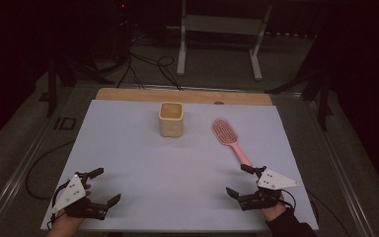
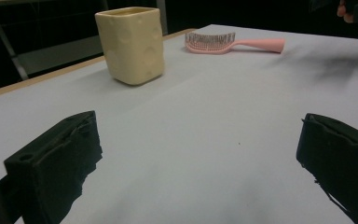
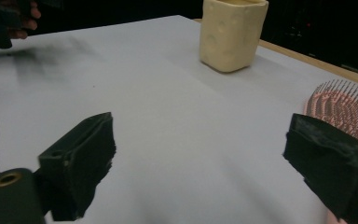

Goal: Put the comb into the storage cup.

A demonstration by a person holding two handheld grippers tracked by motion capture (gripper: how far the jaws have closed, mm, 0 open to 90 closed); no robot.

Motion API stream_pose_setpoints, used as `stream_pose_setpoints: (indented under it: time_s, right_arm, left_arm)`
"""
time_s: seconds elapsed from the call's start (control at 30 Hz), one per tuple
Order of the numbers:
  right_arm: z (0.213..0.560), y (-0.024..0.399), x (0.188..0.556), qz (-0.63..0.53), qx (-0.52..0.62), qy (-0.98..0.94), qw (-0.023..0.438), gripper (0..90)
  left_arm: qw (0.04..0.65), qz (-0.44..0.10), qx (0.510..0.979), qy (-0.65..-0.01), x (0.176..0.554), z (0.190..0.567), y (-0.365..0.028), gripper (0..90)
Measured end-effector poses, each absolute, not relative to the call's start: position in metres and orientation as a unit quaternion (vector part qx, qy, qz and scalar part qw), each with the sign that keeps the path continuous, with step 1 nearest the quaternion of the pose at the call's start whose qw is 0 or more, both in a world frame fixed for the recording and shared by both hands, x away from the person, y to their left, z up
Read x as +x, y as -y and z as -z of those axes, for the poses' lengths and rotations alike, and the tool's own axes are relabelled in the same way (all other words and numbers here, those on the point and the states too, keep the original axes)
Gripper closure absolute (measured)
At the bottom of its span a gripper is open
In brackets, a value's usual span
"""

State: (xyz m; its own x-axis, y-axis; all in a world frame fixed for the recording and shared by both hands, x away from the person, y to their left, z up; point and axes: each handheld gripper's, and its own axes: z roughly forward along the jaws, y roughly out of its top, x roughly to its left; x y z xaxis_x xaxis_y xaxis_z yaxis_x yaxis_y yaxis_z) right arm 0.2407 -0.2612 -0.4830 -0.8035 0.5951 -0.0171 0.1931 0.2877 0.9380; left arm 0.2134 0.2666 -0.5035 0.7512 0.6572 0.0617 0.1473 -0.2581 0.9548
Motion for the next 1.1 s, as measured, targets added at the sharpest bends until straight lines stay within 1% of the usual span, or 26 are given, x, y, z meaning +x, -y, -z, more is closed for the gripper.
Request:
stream_pose_setpoints:
  time_s: [0.23,0.33,0.47,0.53,0.67,0.7,0.77,0.9,1.07,1.1]
  right_arm:
    - [0.469,0.258,0.239,-0.538,0.258,-0.779,0.193,7.2]
    - [0.464,0.256,0.236,-0.534,0.254,-0.78,0.204,7.3]
    - [0.457,0.255,0.235,-0.537,0.254,-0.779,0.2,7.4]
    - [0.449,0.256,0.235,-0.538,0.253,-0.773,0.223,8.4]
    - [0.44,0.257,0.237,-0.53,0.25,-0.771,0.249,9.3]
    - [0.44,0.257,0.237,-0.53,0.25,-0.771,0.249,9.3]
    - [0.434,0.257,0.242,-0.508,0.26,-0.781,0.255,13.4]
    - [0.427,0.257,0.247,-0.501,0.266,-0.781,0.262,14.9]
    - [0.417,0.259,0.254,-0.506,0.286,-0.778,0.239,14.2]
    - [0.412,0.26,0.259,-0.51,0.295,-0.777,0.222,14.4]
  left_arm:
    - [0.547,-0.233,0.759,-0.266,0.213,0.504,-0.266,0.0]
    - [0.545,-0.233,0.759,-0.267,0.213,0.504,-0.266,0.0]
    - [0.545,-0.233,0.76,-0.266,0.214,0.504,-0.266,0.0]
    - [0.546,-0.236,0.759,-0.265,0.213,0.503,-0.266,0.0]
    - [0.546,-0.236,0.759,-0.265,0.214,0.503,-0.266,0.0]
    - [0.546,-0.236,0.759,-0.266,0.213,0.503,-0.266,0.0]
    - [0.546,-0.236,0.759,-0.265,0.213,0.503,-0.266,0.0]
    - [0.545,-0.237,0.759,-0.265,0.213,0.503,-0.266,0.0]
    - [0.546,-0.236,0.759,-0.265,0.213,0.503,-0.266,0.0]
    - [0.546,-0.236,0.759,-0.265,0.213,0.503,-0.266,0.0]
